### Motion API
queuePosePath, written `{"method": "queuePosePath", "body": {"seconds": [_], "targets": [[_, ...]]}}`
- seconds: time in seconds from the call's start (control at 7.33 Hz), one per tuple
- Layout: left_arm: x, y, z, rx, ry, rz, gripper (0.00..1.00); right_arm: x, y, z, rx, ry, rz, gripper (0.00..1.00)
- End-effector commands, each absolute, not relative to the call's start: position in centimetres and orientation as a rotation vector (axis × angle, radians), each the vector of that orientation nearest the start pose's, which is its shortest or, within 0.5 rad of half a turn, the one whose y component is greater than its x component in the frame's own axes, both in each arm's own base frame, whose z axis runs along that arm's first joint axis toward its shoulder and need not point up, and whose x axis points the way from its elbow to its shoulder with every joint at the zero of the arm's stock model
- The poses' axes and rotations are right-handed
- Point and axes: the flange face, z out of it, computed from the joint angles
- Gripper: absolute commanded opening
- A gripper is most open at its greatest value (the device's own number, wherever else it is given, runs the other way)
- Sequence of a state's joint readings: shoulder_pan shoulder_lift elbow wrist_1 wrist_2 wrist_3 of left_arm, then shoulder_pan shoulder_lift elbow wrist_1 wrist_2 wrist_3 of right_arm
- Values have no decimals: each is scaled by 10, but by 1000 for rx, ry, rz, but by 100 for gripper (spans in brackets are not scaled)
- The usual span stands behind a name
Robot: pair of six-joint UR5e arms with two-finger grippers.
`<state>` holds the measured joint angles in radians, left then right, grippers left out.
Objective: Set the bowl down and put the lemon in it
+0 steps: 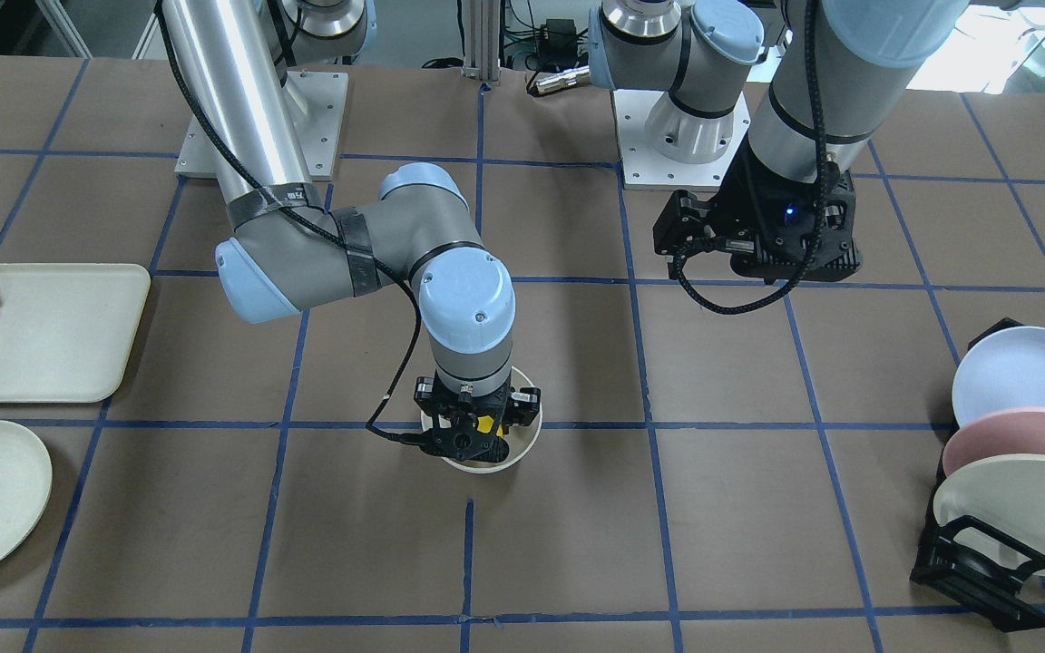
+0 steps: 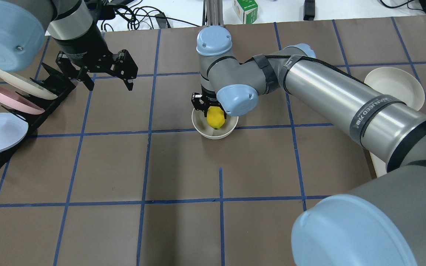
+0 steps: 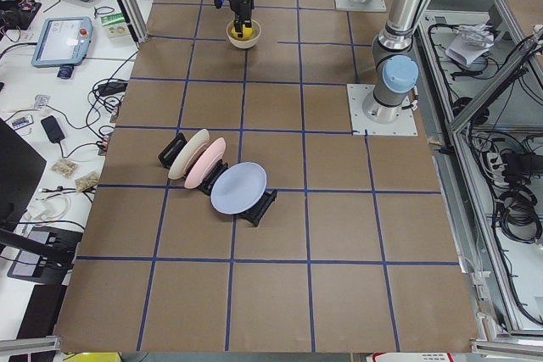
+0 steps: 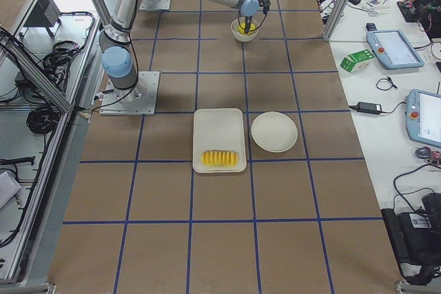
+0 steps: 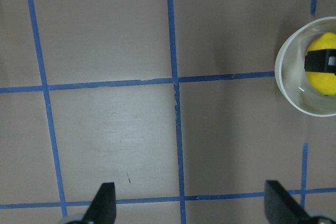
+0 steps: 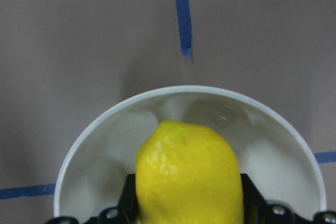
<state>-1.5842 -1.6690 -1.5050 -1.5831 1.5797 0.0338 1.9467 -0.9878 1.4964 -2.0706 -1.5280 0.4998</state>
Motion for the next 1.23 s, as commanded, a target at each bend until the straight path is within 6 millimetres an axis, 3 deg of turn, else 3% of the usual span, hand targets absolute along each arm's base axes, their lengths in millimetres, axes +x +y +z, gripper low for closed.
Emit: {"method": "queuePosePath", "body": {"seconds": [0.0, 0.27, 0.41, 0.68, 0.82, 1.09], "targets": [[-136, -527, 467, 65, 3131, 75, 100, 376, -578, 218, 194, 3104, 54, 50], [-134, -528, 470, 63, 3129, 67, 100, 373, -580, 225, 192, 3116, 36, 100], [-135, -528, 470, 63, 3130, 65, 100, 371, -581, 233, 196, 3112, 17, 100], [-134, -527, 471, 63, 3127, 63, 100, 348, -582, 293, 240, 3082, -85, 100], [-135, -527, 471, 63, 3129, 65, 100, 314, -581, 332, 316, 3084, -61, 100], [-134, -526, 471, 63, 3126, 65, 100, 216, -572, 407, 513, 3072, -15, 100]]}}
